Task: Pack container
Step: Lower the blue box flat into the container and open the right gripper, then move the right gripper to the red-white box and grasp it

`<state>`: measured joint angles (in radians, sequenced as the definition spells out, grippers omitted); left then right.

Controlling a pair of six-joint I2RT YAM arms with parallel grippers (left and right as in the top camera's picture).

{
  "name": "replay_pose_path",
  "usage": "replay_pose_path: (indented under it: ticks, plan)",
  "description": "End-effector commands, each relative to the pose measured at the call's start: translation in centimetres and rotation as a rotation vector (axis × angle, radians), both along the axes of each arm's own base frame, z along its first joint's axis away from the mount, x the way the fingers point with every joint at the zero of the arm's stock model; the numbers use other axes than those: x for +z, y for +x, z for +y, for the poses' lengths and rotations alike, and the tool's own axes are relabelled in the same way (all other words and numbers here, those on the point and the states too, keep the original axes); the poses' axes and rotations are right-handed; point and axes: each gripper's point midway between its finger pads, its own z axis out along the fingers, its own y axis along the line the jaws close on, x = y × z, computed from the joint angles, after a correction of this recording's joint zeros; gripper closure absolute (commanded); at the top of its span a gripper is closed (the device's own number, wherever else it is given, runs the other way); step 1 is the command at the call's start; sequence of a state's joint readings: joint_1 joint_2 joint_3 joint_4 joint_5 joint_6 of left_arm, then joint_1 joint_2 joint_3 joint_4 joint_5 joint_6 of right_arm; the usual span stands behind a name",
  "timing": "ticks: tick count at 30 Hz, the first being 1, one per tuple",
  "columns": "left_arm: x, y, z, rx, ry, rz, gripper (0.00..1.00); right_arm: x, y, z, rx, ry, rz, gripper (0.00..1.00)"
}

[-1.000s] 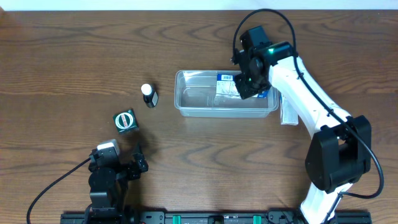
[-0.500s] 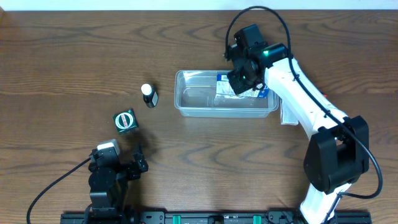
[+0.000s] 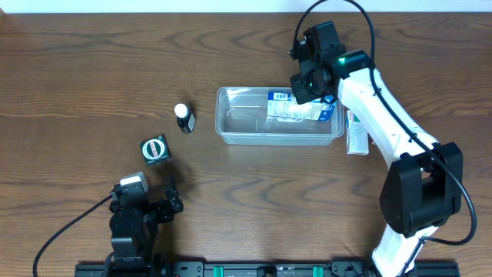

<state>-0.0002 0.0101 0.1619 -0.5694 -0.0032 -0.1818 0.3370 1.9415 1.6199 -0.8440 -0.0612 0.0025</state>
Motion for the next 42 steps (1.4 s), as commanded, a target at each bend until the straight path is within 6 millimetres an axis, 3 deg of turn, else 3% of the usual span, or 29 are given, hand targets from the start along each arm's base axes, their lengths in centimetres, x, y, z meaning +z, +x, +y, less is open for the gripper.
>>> replay_pose_path:
  ticks: [1,5,8,14,21,25,29,32,34,37,39,41,42]
  plan:
    - [-0.4,0.0,0.2,0.002,0.018,0.005,0.02,-2.4,-1.6,0.6,0.007,0.021,0.108,0.99]
    - [-0.4,0.0,0.2,0.002,0.018,0.005,0.02,-3.1,-3.8,1.7,0.075,0.031,0.19,0.99]
    - [-0.4,0.0,0.2,0.002,0.018,0.005,0.02,-2.2,-4.4,2.3,0.12,0.025,0.174,0.99]
    - [-0.4,0.0,0.2,0.002,0.018,0.005,0.02,0.2,-3.8,4.1,0.185,0.063,0.08,0.99]
    - [-0.4,0.0,0.2,0.002,0.018,0.005,0.02,-0.4,-4.7,6.5,0.244,0.075,0.087,0.99]
    - [-0.4,0.0,0.2,0.002,0.018,0.005,0.02,-0.4,-4.7,6.9,0.253,0.068,0.078,0.99]
    - [-0.4,0.0,0.2,0.002,0.018,0.005,0.02,1.1,-3.9,6.2,0.151,0.12,0.066,0.99]
    - [-0.4,0.0,0.2,0.002,0.018,0.005,0.02,3.7,-3.1,4.3,0.073,0.185,0.034,0.99]
    - [-0.4,0.0,0.2,0.002,0.018,0.005,0.02,5.6,-2.5,1.6,-0.007,0.196,0.006,0.99]
    - [-0.4,0.0,0.2,0.002,0.018,0.005,0.02,7.5,-1.8,-4.9,-0.224,0.158,-0.022,0.98]
    - [-0.4,0.0,0.2,0.002,0.019,0.005,0.02,7.7,-2.2,-10.8,-0.433,0.109,-0.008,0.82]
    - [-0.4,0.0,0.2,0.002,0.019,0.005,0.02,7.2,-3.0,-14.5,-0.547,0.08,0.033,0.76]
    - [-0.4,0.0,0.2,0.002,0.018,0.005,0.02,6.3,-3.7,-16.4,-0.608,0.072,0.077,0.65]
